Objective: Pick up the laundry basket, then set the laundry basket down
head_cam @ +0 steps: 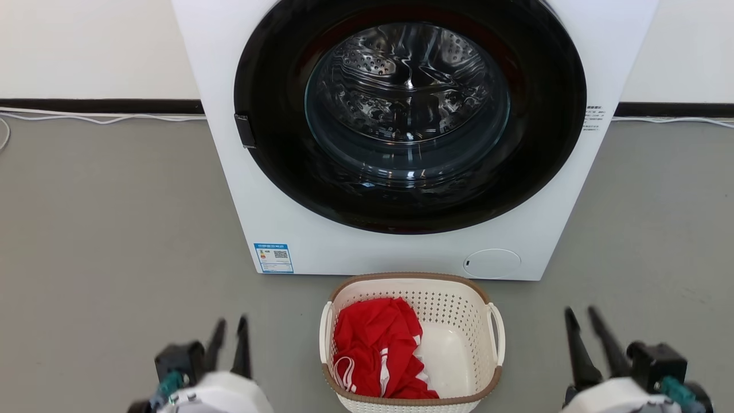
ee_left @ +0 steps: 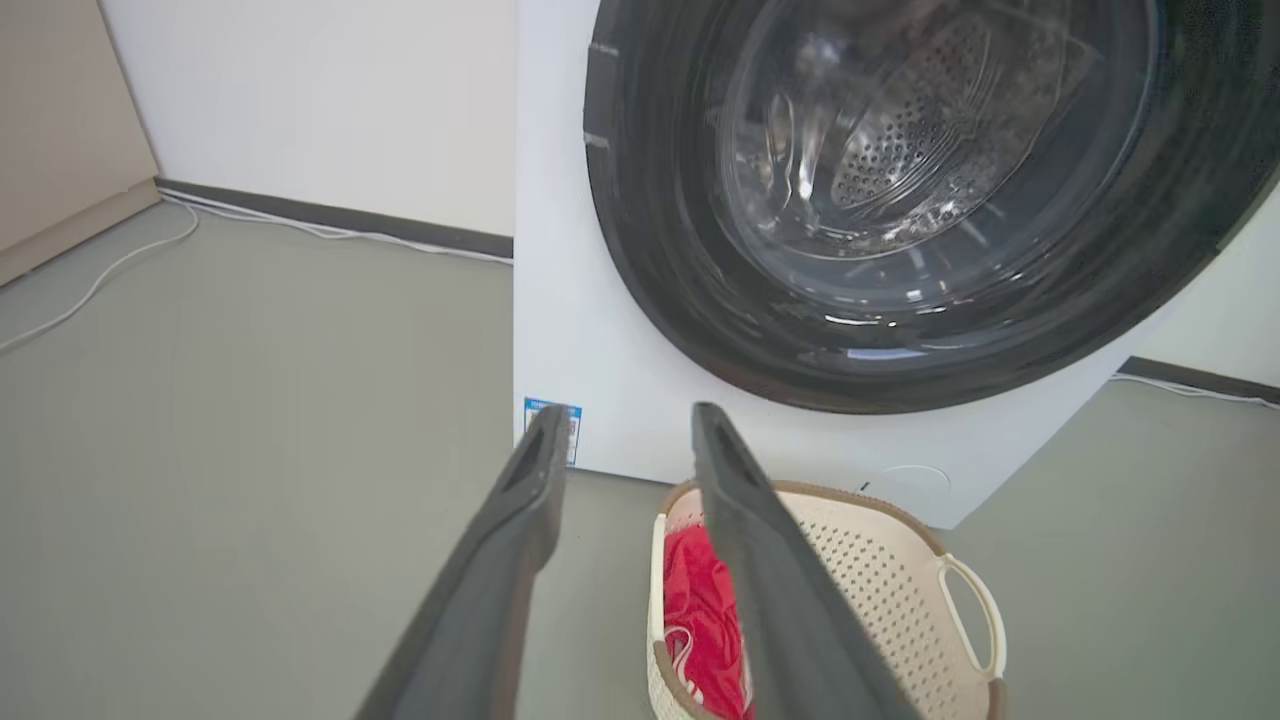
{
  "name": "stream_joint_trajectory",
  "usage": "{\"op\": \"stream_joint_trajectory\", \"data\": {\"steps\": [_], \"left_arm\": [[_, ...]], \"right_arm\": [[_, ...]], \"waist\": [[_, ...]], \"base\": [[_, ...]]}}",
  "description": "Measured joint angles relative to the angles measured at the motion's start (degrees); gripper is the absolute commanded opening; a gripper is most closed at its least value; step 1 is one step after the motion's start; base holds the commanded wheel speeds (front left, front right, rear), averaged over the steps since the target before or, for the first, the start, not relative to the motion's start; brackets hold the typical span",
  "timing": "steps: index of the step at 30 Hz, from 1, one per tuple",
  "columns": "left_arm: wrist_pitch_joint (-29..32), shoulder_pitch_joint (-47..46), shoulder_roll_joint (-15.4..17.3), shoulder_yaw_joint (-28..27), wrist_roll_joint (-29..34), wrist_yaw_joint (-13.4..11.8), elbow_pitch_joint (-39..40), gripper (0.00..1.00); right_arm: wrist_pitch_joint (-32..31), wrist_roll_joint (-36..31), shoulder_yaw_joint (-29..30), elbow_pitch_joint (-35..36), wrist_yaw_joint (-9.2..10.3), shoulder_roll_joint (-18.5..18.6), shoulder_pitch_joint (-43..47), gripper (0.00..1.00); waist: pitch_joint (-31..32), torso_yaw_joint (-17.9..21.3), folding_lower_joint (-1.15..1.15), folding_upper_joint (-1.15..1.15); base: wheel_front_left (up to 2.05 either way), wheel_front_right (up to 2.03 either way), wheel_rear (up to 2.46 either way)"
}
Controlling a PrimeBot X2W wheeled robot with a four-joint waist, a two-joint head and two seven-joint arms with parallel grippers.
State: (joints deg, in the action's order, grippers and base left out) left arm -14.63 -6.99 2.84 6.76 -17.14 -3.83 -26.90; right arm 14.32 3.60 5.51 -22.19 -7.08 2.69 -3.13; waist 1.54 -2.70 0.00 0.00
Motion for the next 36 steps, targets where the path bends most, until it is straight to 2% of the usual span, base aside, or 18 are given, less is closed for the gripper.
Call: {"op": "stream_joint_trajectory", "data": {"steps": [7,36], "left_arm": [[1.0,2.9,-0.6,-0.2,-1.8,0.2,-2.5,0.00],[5.9,2.9,-0.6,-2.8,-19.7,2.4,0.9,0.00]], "right_arm": [[-0.8,2.0,0.1,-2.6,0.00,-0.5,2.2,0.00],[-5.5,23.3,0.3,-0.4,0.00,-0.5,2.1,0.00]], "waist": [[0.0,0.1,0.00,0.00],[-0.5,0.7,0.01,0.00]], "base": [[0.00,0.00,0.00],[0.00,0.00,0.00]]}}
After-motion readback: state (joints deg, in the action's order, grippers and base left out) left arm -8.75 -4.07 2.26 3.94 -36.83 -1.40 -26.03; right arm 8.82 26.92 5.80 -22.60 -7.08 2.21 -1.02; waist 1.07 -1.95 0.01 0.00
